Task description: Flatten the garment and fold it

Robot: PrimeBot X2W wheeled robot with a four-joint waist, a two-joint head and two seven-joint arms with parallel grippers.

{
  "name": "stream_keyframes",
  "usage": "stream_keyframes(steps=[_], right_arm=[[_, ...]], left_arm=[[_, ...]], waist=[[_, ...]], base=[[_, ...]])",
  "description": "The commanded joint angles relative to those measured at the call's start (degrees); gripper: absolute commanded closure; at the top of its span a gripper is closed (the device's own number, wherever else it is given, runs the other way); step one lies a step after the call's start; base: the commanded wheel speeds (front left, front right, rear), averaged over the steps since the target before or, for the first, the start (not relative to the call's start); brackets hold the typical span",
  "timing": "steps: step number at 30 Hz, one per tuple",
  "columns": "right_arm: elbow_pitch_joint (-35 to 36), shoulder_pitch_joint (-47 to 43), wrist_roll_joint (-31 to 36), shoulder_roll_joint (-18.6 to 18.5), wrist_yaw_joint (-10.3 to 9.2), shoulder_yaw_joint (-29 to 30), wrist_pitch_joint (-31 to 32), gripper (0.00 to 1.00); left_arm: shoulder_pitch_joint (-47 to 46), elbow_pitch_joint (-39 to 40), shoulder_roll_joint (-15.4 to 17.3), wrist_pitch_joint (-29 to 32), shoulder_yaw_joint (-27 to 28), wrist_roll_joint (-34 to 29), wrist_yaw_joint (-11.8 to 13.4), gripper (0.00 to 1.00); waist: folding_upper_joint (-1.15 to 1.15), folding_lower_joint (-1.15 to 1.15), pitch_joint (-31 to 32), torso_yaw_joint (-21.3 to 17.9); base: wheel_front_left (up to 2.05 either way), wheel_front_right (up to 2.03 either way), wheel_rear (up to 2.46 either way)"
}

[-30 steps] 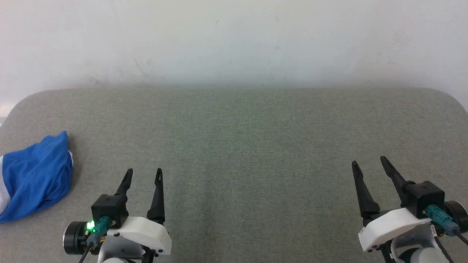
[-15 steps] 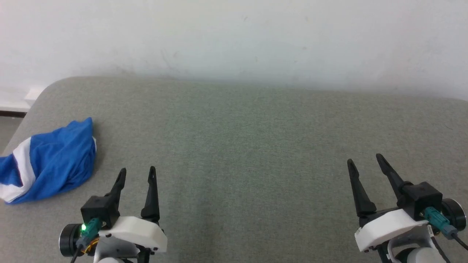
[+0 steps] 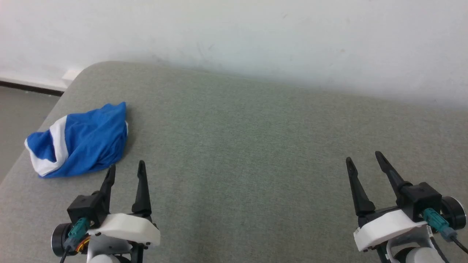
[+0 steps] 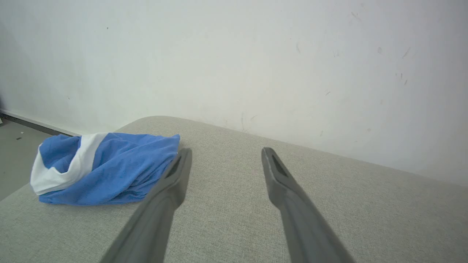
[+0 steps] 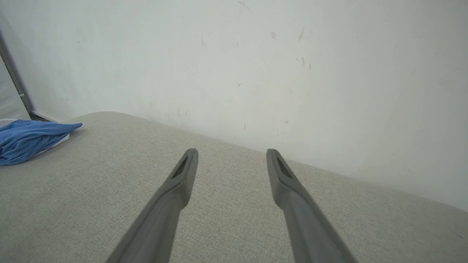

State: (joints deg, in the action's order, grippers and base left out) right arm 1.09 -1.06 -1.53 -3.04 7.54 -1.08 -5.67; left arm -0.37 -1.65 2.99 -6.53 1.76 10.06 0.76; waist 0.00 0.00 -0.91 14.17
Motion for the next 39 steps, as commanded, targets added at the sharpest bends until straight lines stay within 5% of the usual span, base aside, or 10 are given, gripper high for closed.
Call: stream_keyframes(steps=[1, 17, 26, 33, 39], right_arm=[[0.4, -0.2, 0.2, 0.1, -0.03, -0.2, -0.6, 0.0], [1.7, 0.4, 0.8, 0.1, -0.03, -0.4, -1.1, 0.0], [4.6, 3.3, 3.1, 0.1, -0.04, -1.5, 0.6, 0.0], [6.8, 5.9, 3.8, -1.2, -0.04, -1.7, 1.9, 0.0], [7.7, 7.8, 3.4, -2.3, -0.04, -2.3, 2.3, 0.0]], left_arm=[[-0.8, -0.1, -0.1, -0.6, 0.4, 0.6, 0.6, 0.0], [-2.6, -0.6, -0.1, -2.4, 1.7, 3.1, 0.9, 0.0], [-13.0, -1.9, 0.7, -3.5, 5.4, 2.5, 0.0, 0.0], [-26.5, -8.7, 6.8, -1.4, 7.4, 4.4, -1.7, 0.0], [-37.3, -19.0, 13.4, 10.1, 7.6, 7.8, -3.9, 0.0]], waist=[[0.0, 0.0, -0.3, 1.9], [0.0, 0.0, -2.8, 7.3], [0.0, 0.0, -9.5, 7.1], [0.0, 0.0, -16.2, 5.2], [0.0, 0.0, -20.8, 3.3]], base=[[0.0, 0.0, 0.0], [0.0, 0.0, 0.0], [0.0, 0.0, 0.0], [0.0, 0.0, 0.0], [0.0, 0.0, 0.0]])
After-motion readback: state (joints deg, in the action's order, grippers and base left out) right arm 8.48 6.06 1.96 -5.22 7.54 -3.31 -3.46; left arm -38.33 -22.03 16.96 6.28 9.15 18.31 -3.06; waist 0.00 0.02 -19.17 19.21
